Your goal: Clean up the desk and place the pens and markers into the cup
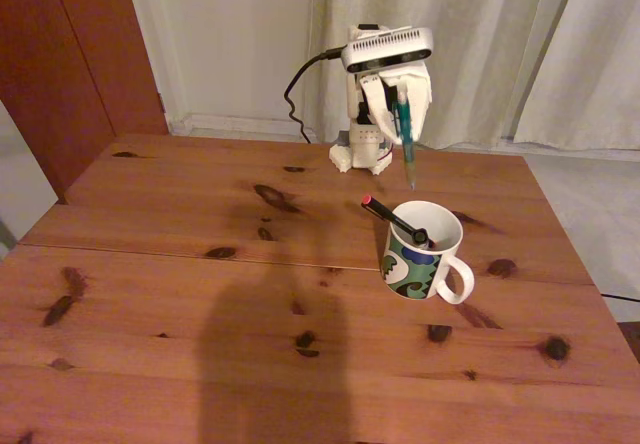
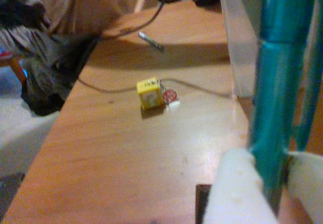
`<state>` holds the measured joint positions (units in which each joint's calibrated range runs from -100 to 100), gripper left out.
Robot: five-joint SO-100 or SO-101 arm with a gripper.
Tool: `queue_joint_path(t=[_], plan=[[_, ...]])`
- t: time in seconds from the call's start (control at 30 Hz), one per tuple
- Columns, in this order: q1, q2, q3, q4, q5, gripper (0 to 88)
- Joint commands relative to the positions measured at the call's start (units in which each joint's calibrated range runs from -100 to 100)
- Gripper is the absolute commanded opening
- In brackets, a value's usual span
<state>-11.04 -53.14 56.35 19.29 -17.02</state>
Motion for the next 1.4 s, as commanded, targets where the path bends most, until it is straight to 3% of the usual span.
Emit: queue_joint_path(t=[0.0, 0.23, 1.37], plan=[[0.30, 1.63, -4.14, -3.33, 0.00, 0.5], [0.30, 5.85, -3.96, -9.18, -0.06, 0.5], [0.22, 7.25, 2.80, -9.18, 0.36, 2.4]])
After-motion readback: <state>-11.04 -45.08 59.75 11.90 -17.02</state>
